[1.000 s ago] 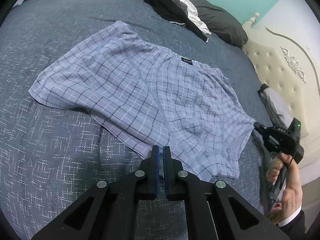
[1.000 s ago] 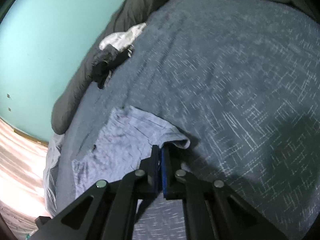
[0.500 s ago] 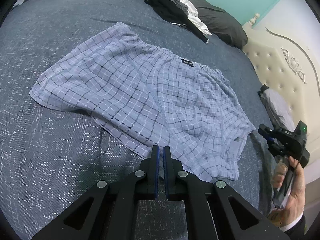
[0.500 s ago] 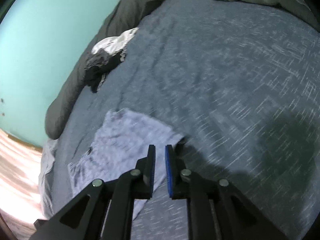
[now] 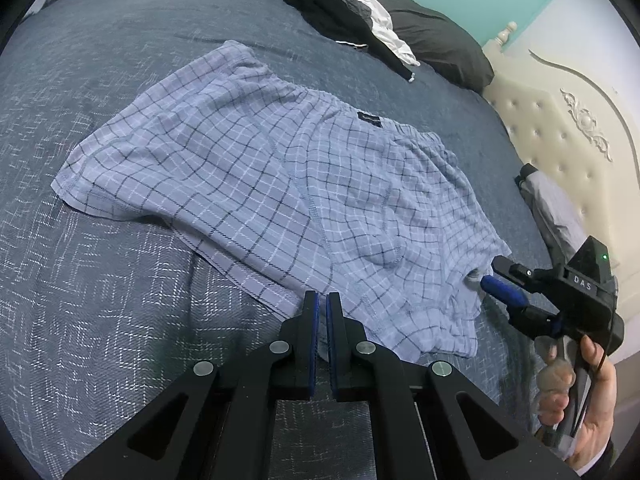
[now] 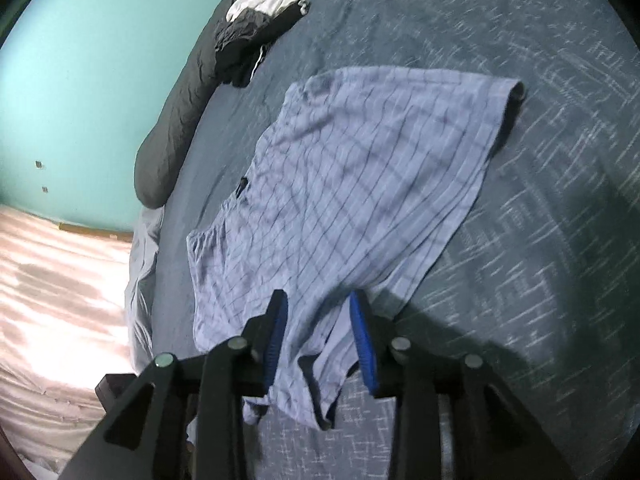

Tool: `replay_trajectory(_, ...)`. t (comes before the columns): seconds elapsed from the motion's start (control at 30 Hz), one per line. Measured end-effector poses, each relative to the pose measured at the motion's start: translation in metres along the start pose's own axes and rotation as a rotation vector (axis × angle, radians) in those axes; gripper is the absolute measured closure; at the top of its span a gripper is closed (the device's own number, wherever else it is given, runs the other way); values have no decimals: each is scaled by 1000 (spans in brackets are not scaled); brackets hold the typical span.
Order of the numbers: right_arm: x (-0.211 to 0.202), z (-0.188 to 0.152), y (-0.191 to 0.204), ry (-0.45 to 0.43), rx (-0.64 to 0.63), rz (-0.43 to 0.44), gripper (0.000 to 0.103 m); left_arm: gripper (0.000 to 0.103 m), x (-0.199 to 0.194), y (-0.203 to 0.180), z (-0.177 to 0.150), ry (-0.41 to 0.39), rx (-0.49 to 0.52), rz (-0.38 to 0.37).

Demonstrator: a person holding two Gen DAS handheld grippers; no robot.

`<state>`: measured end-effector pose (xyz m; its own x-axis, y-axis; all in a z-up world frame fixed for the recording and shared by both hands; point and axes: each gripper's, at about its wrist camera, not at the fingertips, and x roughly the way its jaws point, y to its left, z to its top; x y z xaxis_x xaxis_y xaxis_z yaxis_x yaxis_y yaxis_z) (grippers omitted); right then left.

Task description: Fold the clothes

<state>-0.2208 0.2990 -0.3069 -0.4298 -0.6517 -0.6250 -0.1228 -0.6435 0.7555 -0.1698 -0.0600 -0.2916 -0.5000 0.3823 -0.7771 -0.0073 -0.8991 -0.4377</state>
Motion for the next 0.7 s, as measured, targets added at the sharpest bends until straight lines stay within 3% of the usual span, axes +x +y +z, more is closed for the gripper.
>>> replay_trajectory(0.37, 22, -25, 34, 88, -174, -51, 72, 99, -3, 0, -1, 1, 1, -9)
replay_trajectory(0.57, 31, -35, 32, 108, -218, -76, 98, 99, -7, 2, 0, -8, -7, -14)
replay_trajectory(0.7, 27, -40, 37, 90, -242, -69, 101, 99, -8, 0, -1, -8, -4, -19)
